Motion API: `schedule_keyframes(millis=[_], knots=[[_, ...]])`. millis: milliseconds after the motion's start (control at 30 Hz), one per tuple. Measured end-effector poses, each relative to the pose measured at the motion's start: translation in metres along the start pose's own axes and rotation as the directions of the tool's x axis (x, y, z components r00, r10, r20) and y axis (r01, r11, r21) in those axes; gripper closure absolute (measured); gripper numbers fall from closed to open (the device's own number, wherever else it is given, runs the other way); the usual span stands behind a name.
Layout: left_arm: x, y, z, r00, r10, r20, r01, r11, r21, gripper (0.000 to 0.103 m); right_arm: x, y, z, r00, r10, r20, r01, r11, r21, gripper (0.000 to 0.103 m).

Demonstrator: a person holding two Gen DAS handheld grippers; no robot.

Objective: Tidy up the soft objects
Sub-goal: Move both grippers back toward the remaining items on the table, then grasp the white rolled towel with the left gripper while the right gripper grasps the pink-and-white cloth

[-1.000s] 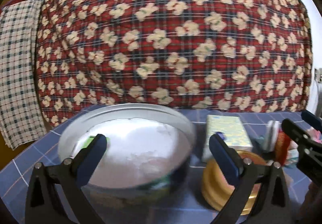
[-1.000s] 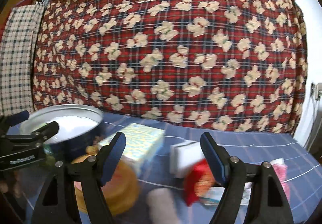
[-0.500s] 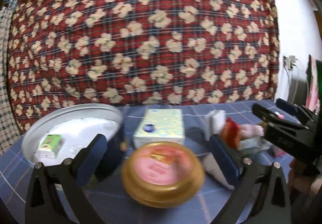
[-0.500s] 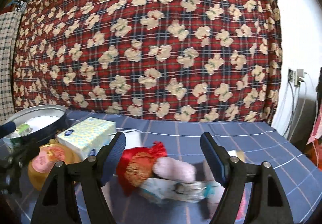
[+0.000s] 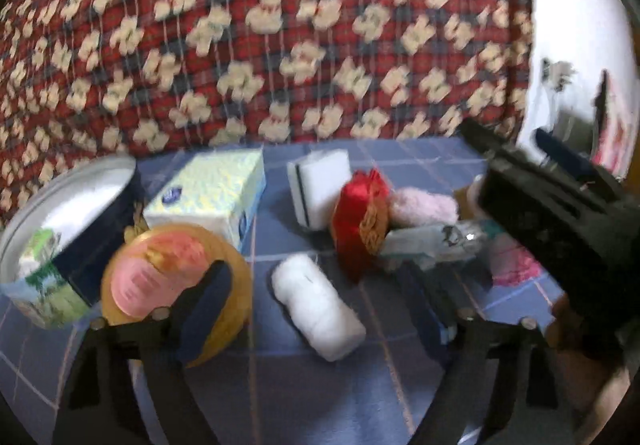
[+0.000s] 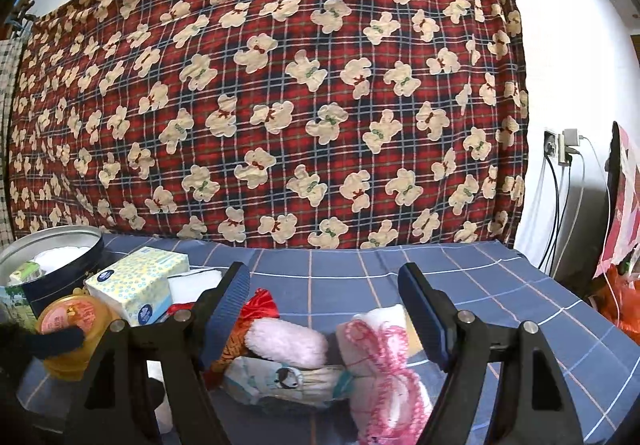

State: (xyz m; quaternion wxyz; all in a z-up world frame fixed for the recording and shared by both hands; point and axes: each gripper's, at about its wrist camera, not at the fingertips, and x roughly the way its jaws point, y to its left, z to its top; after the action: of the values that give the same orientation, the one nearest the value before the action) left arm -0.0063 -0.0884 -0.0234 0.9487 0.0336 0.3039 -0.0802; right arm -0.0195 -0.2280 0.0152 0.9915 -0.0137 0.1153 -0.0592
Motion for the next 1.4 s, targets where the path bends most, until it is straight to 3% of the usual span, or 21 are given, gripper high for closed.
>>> schedule_keyframes(millis=[267,467,733,833,900,1067,1200,1300,1400], knots=[[0.034,-0.024,-0.001,0.983,0.079,-0.164,-0.086,0.996,-0.037,0.026,-0.005,-0.022,0.0,1.0,-0.009,0.012,0.009,1.0,0.019,0.024],[0.064,-0.022,-0.005,0.949,0.082,-0.306,-0.125,0.984,-0.125,0.025,-0.006,-0.042,-0.001,1.0,-0.014,0.003,0.014,0.997,0.076,0.024],[0.066,-0.022,-0.004,0.958,0.034,-0.284,-0.087,0.981,-0.174,0.024,0.0,-0.075,-0.005,0.997,-0.058,-0.053,0.068,0.975,0.211,0.024],[0.064,-0.018,-0.003,0.963,0.006,-0.268,-0.058,0.98,-0.189,0.04,0.005,-0.095,-0.01,0.994,-0.05,-0.097,0.078,0.948,0.308,0.024],[0.063,-0.015,-0.003,0.966,-0.012,-0.26,-0.039,0.98,-0.193,0.058,0.01,-0.108,-0.016,0.99,-0.038,-0.133,0.086,0.925,0.371,0.024],[0.062,-0.006,-0.004,0.967,-0.075,-0.242,0.019,0.974,-0.227,0.072,0.014,-0.122,-0.028,0.982,0.01,-0.188,0.072,0.903,0.423,0.024],[0.057,-0.004,-0.007,0.963,-0.164,-0.213,0.108,0.962,-0.25,0.073,0.004,-0.123,-0.03,0.988,0.048,-0.145,0.021,0.898,0.439,0.024],[0.046,0.0,-0.008,0.957,-0.243,-0.158,0.198,0.947,-0.255,0.073,0.005,-0.119,-0.031,0.978,0.131,-0.163,-0.048,0.899,0.436,0.024],[0.034,0.004,-0.007,0.955,-0.276,-0.105,0.246,0.94,-0.235,0.073,0.001,-0.119,-0.035,0.966,0.184,-0.182,-0.085,0.89,0.448,0.024]])
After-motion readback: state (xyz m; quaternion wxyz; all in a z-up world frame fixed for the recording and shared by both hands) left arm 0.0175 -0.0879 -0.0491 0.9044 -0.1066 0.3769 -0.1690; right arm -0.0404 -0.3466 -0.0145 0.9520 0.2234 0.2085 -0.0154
